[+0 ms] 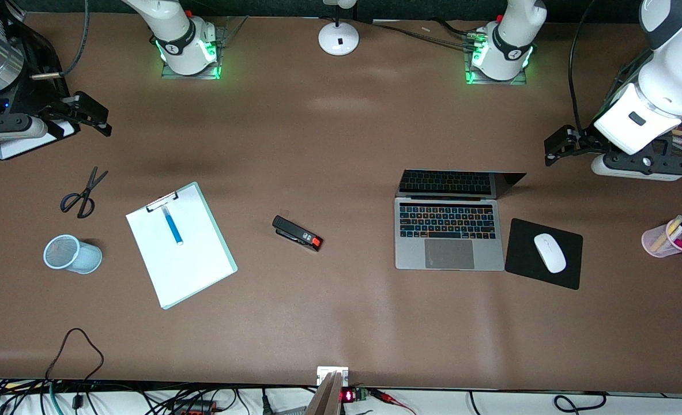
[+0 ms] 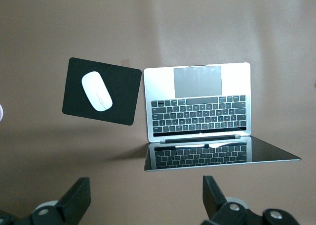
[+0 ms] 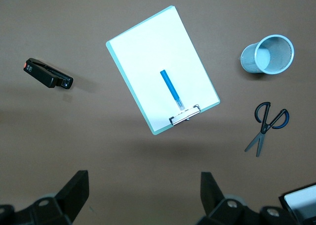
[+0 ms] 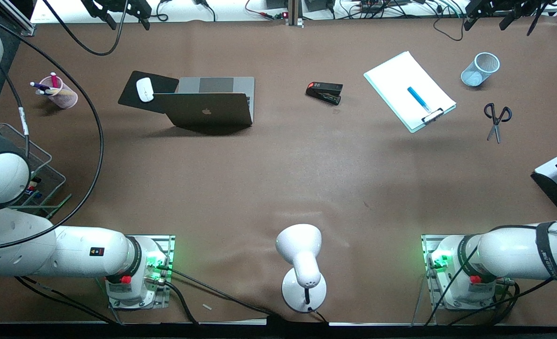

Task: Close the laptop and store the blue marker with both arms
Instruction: 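Reach the right gripper toward the blue marker on the clipboard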

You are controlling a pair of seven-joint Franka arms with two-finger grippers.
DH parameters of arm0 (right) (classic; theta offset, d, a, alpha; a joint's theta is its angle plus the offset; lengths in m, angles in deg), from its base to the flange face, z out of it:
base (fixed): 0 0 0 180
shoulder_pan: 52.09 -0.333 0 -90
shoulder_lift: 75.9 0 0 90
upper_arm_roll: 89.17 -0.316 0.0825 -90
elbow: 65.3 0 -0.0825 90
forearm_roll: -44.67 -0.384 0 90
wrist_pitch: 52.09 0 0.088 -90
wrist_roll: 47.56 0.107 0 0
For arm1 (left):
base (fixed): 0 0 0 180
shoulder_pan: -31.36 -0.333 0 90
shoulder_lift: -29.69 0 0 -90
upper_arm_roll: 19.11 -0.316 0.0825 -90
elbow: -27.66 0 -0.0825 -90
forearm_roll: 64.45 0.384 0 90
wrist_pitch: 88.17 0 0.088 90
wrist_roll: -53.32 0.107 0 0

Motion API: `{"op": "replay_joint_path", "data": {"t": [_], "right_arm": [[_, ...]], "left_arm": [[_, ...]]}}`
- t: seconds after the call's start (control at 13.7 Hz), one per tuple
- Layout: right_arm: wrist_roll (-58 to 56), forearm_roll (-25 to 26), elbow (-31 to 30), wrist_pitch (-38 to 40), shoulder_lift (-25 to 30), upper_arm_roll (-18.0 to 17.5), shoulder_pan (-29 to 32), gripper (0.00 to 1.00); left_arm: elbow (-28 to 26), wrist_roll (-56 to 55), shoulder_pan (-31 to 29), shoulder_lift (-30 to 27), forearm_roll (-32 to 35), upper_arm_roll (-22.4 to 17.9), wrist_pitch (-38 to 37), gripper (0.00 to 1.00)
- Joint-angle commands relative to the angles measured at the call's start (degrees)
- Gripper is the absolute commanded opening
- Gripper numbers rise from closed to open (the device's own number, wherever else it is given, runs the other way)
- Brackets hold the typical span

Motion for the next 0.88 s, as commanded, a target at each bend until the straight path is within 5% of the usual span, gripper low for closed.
{"op": "replay_joint_path", "data": {"t": [0.0, 0.29, 0.66, 0.73, 0.8], "right_arm": [[0.0, -0.3, 0.0, 0.1, 0.2, -0.3, 0.0, 1.0], [-0.3, -0.3, 0.8, -0.5, -1.7, -0.2, 0.4, 1.0], [-7.5, -0.3, 0.0, -8.7, -13.9, -0.1, 1.1, 1.0], [-9.8, -0.3, 0.0, -11.4, -16.6, -0.1, 1.2, 1.0], [-11.9, -0.2, 0.0, -14.7, -19.0, -0.1, 1.3, 0.95]], "left_arm": [[0.9, 1.1, 0.1, 0.4, -0.2, -0.2, 0.0, 1.0], [1.5, 1.1, 0.1, 0.8, -0.2, -0.2, 0.0, 1.0], [2.5, 0.1, 0.2, 2.5, -1.1, -0.2, -0.6, 1.0], [2.6, 0.1, 0.2, 3.0, -1.1, -0.2, -0.6, 0.86], [3.0, 0.2, 0.4, 4.1, -1.0, -0.2, -1.6, 0.58]]}}
